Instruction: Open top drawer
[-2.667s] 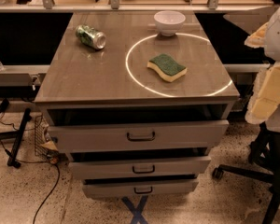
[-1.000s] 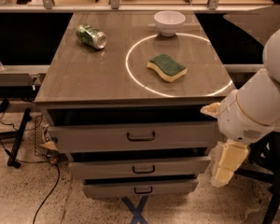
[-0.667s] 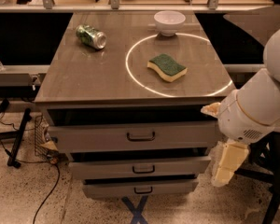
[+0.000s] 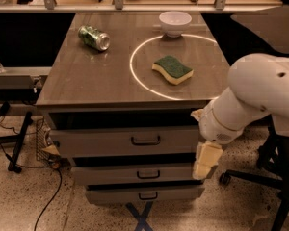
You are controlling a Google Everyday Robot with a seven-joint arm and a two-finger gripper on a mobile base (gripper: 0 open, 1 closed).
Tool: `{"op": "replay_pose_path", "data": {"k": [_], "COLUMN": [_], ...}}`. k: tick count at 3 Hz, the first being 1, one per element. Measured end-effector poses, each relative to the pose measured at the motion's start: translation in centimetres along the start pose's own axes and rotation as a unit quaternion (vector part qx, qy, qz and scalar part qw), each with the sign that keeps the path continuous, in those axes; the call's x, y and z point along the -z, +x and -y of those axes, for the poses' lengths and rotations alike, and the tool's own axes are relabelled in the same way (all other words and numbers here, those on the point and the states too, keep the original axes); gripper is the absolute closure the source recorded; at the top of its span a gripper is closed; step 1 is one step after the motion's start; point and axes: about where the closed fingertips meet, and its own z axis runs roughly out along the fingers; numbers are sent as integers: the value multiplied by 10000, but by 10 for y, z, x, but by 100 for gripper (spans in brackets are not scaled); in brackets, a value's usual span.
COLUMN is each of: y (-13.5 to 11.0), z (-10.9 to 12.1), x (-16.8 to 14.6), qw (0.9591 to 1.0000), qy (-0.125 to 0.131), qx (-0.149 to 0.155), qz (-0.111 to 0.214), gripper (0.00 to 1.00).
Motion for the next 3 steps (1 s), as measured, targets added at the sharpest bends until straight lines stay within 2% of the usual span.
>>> {"op": "replay_pose_path", "data": {"k": [2, 3], "y": [13, 18], "z": [33, 37], "x": [-63, -75], "qw": [9991, 9988], "qy": [181, 193], "qx": [-172, -244], "qz": [-344, -366], "gripper": [3, 25]}}
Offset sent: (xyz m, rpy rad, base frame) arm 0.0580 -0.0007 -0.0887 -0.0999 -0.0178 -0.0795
